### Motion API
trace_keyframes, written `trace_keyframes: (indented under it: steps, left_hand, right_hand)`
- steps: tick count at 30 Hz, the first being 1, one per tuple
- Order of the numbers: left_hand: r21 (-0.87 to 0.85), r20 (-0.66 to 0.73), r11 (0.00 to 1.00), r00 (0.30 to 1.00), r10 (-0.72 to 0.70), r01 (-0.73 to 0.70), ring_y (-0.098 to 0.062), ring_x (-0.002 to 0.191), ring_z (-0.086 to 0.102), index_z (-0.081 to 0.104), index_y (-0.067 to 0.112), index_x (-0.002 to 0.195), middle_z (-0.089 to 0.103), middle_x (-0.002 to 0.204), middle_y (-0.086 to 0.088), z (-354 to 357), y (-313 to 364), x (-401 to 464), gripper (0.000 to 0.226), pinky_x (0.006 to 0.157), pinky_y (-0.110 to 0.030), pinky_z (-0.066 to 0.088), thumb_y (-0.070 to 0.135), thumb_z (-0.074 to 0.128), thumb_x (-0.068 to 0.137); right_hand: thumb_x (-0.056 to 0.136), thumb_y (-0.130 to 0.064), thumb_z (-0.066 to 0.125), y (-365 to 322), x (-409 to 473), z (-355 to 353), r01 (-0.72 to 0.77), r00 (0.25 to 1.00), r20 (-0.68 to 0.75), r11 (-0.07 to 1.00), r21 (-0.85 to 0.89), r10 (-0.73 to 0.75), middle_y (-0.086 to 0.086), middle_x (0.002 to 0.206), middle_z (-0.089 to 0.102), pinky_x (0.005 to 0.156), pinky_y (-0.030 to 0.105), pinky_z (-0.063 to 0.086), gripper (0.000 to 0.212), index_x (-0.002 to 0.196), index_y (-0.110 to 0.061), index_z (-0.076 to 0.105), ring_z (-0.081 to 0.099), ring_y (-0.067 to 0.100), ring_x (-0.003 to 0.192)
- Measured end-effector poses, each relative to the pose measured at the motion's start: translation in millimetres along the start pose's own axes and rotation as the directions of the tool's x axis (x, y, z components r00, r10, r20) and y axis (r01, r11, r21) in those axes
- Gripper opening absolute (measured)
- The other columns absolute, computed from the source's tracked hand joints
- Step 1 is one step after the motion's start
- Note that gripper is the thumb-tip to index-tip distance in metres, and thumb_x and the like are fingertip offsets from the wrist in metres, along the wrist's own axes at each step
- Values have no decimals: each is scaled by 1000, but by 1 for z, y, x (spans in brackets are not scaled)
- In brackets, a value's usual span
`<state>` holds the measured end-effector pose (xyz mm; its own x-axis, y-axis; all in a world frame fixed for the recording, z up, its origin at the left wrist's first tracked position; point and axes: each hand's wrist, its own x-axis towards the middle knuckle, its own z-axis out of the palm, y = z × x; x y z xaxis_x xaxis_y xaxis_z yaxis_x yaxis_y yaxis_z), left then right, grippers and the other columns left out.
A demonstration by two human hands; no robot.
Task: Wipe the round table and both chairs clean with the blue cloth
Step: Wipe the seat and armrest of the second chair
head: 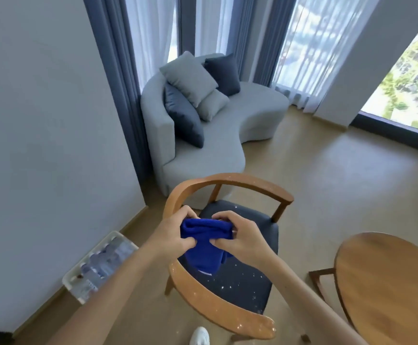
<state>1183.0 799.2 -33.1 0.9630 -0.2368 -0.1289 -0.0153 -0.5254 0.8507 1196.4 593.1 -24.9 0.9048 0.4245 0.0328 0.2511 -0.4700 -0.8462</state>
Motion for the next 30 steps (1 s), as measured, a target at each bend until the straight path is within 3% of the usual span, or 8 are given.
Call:
trace_keyframes:
  steps: [4,9,16,19,22,30]
  left_hand:
    - [45,95,997,993,65,-70,-3,92,62,44,42,98,58,92,21,-2,2,55,43,77,-24,58,14,70,78]
    - [37,156,995,984,86,-93,-2,96,61,47,43,104,59,98,22,-12,0,111,47,80,-24,58,15,70,75]
    - [123,228,966,953,197,-229,10,97,55,49,53,100,56,100,34,-17,0,170,38,74,0,43,40,73,74]
    - [115,267,955,934,237,-275,7,96,56,50,54,98,58,98,31,-21,-3,191,34,76,2,39,37,70,77]
    - [80,319,948,909,269,-308,10,93,57,50,55,96,59,94,34,-28,-6,210,35,73,2,39,31,70,79]
    - [-55,516,939,795,318,-340,20,94,52,54,46,93,58,86,42,-51,-41,266,31,75,8,31,20,70,83]
  right_hand:
    - [78,-11,75,26,26,-16,-49,992,-112,995,83,58,-7,98,68,82,40,57,35,108,-20,61,64,15,94]
    - [79,-11,74,45,64,-26,-58,983,-167,989,138,81,-7,95,68,81,42,57,35,104,-30,60,65,16,93]
    - [80,-11,75,63,98,-32,-88,964,-230,978,186,131,-7,103,66,85,41,56,40,106,-36,58,63,16,98]
    - [79,-15,75,71,106,-32,-126,957,-223,956,266,188,-10,107,66,88,38,55,42,115,-27,57,63,17,104]
    - [76,-22,74,76,112,-27,-177,944,-216,938,299,247,-11,110,66,88,35,55,48,119,-29,55,62,17,107]
    - [74,-16,76,89,129,17,-366,858,-208,844,393,469,4,114,63,89,48,54,60,128,-20,48,62,29,103]
